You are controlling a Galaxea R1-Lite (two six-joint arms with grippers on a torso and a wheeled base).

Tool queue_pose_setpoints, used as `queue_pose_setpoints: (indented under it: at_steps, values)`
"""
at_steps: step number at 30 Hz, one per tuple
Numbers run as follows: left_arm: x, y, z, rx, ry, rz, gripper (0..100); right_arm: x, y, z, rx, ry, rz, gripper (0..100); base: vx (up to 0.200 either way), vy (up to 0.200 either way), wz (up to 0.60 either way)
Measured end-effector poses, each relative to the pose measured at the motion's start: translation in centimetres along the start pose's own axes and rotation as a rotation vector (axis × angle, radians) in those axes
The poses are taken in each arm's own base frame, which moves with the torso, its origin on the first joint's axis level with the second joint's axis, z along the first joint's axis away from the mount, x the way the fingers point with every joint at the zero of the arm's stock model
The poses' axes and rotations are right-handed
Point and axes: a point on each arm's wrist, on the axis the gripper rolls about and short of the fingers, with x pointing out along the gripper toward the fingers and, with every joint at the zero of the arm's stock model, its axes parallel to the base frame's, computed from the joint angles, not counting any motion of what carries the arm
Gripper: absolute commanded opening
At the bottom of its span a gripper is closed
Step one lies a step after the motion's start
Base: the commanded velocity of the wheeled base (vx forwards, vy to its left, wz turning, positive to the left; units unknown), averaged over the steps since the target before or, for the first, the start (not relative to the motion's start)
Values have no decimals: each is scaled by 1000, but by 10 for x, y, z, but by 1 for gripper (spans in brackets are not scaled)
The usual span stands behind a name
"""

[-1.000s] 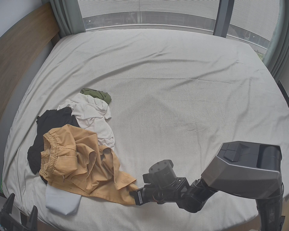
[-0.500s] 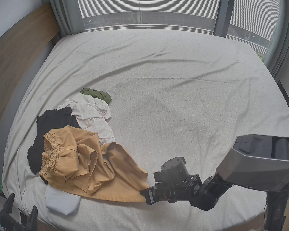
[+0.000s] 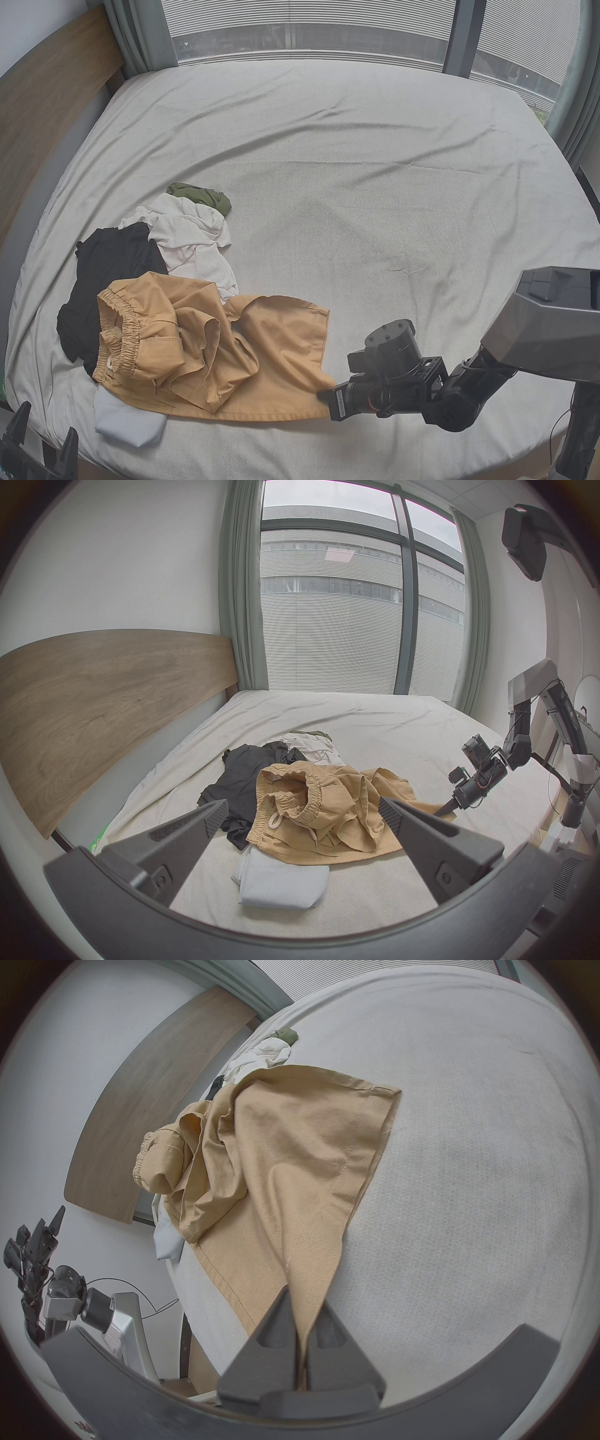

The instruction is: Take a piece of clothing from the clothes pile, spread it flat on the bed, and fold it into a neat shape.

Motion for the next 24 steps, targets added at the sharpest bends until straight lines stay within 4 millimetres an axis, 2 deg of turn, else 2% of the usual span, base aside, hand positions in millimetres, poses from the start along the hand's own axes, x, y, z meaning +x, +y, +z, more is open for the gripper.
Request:
queue_pose_setpoints:
  at_steps: [24]
  values:
    - [0, 0, 0, 1, 0, 0, 100, -39, -20, -12, 39, 0, -110, 0, 0, 0, 0]
